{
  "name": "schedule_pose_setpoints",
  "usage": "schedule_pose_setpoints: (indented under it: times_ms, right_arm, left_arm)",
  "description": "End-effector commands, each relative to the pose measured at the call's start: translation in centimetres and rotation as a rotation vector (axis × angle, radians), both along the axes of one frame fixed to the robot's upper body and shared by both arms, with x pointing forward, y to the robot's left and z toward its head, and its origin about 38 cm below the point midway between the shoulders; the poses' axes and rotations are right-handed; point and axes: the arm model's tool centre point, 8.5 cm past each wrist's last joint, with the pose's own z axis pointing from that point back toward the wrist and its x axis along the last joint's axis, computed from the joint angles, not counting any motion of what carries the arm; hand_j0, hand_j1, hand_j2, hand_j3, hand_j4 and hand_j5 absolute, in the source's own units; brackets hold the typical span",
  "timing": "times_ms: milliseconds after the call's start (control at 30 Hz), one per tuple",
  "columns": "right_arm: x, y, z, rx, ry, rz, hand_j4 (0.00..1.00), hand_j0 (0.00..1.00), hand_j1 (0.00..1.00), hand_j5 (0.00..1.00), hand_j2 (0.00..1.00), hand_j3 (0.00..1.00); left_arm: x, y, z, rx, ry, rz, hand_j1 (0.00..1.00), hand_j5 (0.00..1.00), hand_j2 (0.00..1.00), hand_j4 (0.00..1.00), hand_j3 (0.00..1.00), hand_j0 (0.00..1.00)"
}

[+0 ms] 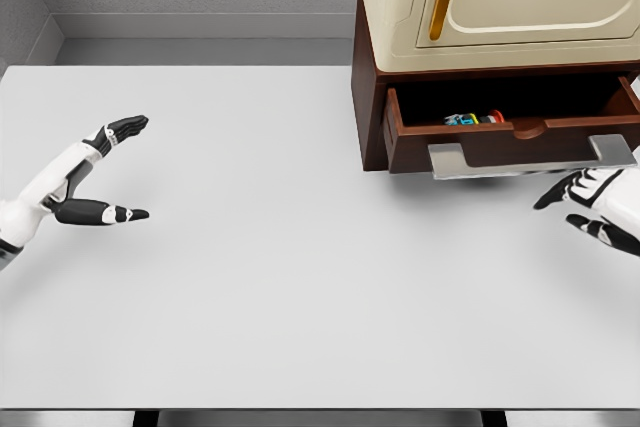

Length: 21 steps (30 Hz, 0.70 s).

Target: Put the switch into the drawer with left arm, and close the drawer with right arm

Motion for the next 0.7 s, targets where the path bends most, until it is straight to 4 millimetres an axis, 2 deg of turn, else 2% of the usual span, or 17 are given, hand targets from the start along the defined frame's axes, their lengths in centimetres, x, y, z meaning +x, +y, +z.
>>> schedule_pose_setpoints:
  times_ms: [0, 300, 500, 600, 667]
  right_arm:
    - [0.1, -0.1, 0.4, 0.0, -0.003, 0.002, 0.61, 0.61, 0.61, 0.61, 0.61, 0.61]
    - [-0.1, -0.4, -1.3, 0.027, 0.015, -0.032, 0.61, 0.61, 0.61, 0.61, 0.61, 0.61]
    - [0.3, -0.4, -1.3, 0.043, -0.004, -0.044, 0.6, 0.6, 0.6, 0.6, 0.6, 0.6]
    - [1.6, 0.0, -2.0, 0.053, 0.002, -0.04, 0.6, 0.6, 0.6, 0.6, 0.6, 0.6]
    - [1.9, 0.0, -2.2, 0.052, 0.006, -0.041, 0.6, 0.6, 0.6, 0.6, 0.6, 0.6]
  left_arm:
    - [0.0, 0.1, 0.1, -0.007, 0.001, 0.002, 1.0, 1.0, 1.0, 1.0, 1.0, 1.0]
    - [0.0, 0.1, 0.1, -0.007, 0.0, 0.003, 1.0, 1.0, 1.0, 1.0, 1.0, 1.0]
    - [0.0, 0.1, 0.1, -0.007, 0.0, 0.003, 1.0, 1.0, 1.0, 1.0, 1.0, 1.0]
    - [0.0, 0.1, 0.1, -0.007, 0.0, 0.003, 1.0, 1.0, 1.0, 1.0, 1.0, 1.0]
    - [0.0, 0.1, 0.1, -0.007, 0.0, 0.003, 1.0, 1.0, 1.0, 1.0, 1.0, 1.0]
